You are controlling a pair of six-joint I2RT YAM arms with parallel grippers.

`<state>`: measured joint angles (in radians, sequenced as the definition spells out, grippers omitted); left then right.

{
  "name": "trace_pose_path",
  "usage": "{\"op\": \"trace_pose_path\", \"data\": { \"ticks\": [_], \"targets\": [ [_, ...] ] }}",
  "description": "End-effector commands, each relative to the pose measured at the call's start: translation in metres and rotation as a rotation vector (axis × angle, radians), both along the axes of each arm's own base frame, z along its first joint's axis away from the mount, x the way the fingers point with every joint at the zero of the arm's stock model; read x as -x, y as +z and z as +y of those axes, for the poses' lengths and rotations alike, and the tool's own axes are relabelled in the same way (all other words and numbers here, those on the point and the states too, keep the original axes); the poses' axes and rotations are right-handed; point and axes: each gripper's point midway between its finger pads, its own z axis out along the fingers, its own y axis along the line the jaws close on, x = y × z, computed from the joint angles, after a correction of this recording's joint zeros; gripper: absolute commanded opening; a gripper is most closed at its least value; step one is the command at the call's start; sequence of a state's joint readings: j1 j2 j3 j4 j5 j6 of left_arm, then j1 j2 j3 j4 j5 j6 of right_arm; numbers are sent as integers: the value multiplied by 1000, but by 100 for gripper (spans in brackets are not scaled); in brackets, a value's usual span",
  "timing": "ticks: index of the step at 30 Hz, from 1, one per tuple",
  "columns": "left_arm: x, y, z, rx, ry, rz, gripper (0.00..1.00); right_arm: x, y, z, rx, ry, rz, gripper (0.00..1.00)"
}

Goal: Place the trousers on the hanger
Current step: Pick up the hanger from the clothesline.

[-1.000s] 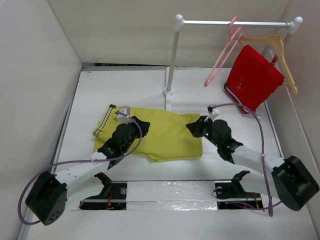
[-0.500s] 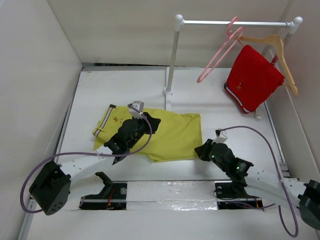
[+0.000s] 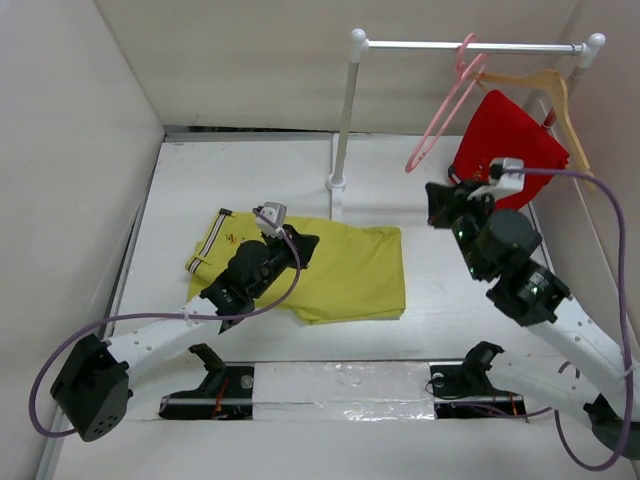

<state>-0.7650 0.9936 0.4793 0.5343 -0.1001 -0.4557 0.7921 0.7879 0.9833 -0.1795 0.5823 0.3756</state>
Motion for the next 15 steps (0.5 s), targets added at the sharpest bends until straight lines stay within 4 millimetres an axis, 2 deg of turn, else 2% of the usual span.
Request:
{"op": "trace_pose_path", "data": {
  "ticks": [1, 2, 3, 4, 5, 6, 8, 9, 10, 14, 15],
  "targets": [
    [-3, 16, 1, 12, 14, -40, 0, -35, 25, -33, 175, -183, -25, 2],
    [-3, 14, 0, 9, 8, -35, 0, -42, 48, -41, 154, -223, -44, 25],
    [-3, 13, -1, 3, 5, -31, 0, -61, 37, -36, 202, -228, 2, 40],
    [-3, 12, -2, 1, 2, -31, 0, -75, 40, -48, 213, -265, 12, 51],
    [-3, 14, -2, 2, -2, -34, 0, -84, 43, -50, 221, -274, 18, 62],
    [-2, 12, -3, -2, -5, -29, 0, -100, 44, -43, 231, -247, 30, 74],
    [-2, 11, -4, -2, -14, -25, 2, -120, 45, -46, 240, -242, 41, 83],
    [-1, 13, -5, 1, -18, -27, 3, -127, 55, -42, 234, -222, 28, 84],
    [-1, 12, -6, 0, -21, -26, 4, -142, 43, -34, 259, -210, 60, 86],
    [-2, 9, -8, -9, -26, -16, 5, -179, 25, -41, 308, -276, 140, 86],
    [-2, 9, -9, -10, -29, -14, 5, -188, 17, -35, 316, -265, 155, 86]
  ]
}}
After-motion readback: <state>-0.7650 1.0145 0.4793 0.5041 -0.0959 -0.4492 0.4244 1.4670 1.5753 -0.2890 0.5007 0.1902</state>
